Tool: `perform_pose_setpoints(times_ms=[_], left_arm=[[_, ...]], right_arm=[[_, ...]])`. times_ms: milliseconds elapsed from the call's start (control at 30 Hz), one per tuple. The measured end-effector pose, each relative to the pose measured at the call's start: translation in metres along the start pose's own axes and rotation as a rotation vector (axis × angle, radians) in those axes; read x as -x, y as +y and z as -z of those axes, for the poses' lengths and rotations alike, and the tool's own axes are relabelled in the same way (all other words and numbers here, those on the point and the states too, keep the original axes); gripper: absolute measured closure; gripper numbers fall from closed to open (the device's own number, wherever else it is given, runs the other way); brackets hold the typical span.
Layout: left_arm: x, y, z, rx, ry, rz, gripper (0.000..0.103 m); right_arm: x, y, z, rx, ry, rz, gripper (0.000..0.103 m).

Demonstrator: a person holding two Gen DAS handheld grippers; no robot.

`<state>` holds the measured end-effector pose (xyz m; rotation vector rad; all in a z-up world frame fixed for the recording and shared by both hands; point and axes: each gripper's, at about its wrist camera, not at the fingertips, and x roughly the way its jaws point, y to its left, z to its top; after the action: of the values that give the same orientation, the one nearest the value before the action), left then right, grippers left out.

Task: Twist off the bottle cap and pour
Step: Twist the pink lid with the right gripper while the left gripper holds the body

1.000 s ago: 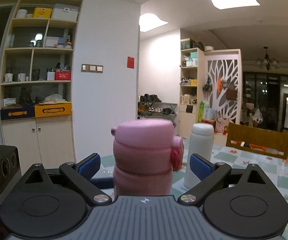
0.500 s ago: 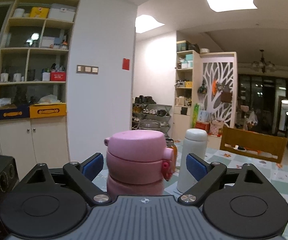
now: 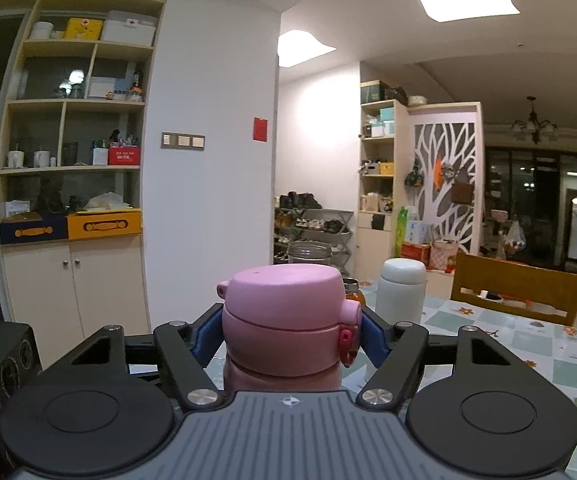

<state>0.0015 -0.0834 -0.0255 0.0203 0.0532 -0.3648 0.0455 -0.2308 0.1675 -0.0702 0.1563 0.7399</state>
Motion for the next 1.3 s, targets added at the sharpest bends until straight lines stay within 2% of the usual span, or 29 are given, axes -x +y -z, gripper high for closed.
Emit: perform_pose_setpoints(times_ms=[200, 433, 633, 800, 1067, 1300], left_arm=[[0.000, 0.010, 0.000, -0.012, 0.008, 0.053, 0.036], [-0.002, 0.023, -0.001, -0.039, 0.019, 0.129, 0.036], [-0.005, 0.035, 0.000, -0.059, 0.022, 0.184, 0.036], [-0.006, 0.034, 0.001, -0.049, 0.018, 0.181, 0.036], [-0.007, 0.025, 0.004, -0.031, 0.011, 0.123, 0.036], [-0.003, 0.018, 0.003, -0.033, 0.013, 0.068, 0.036]], right_arm=[[0.001, -0.008, -0.002, 0.023, 0.002, -0.068, 0.032], [0.003, -0.032, -0.007, 0.059, 0.006, -0.224, 0.032], [0.004, -0.041, -0.014, 0.072, 0.005, -0.275, 0.032], [0.006, -0.049, -0.020, 0.083, 0.003, -0.314, 0.031], [0.010, -0.037, -0.019, 0.118, -0.010, -0.241, 0.027], [0.008, -0.013, -0.017, 0.113, -0.001, -0.113, 0.020]])
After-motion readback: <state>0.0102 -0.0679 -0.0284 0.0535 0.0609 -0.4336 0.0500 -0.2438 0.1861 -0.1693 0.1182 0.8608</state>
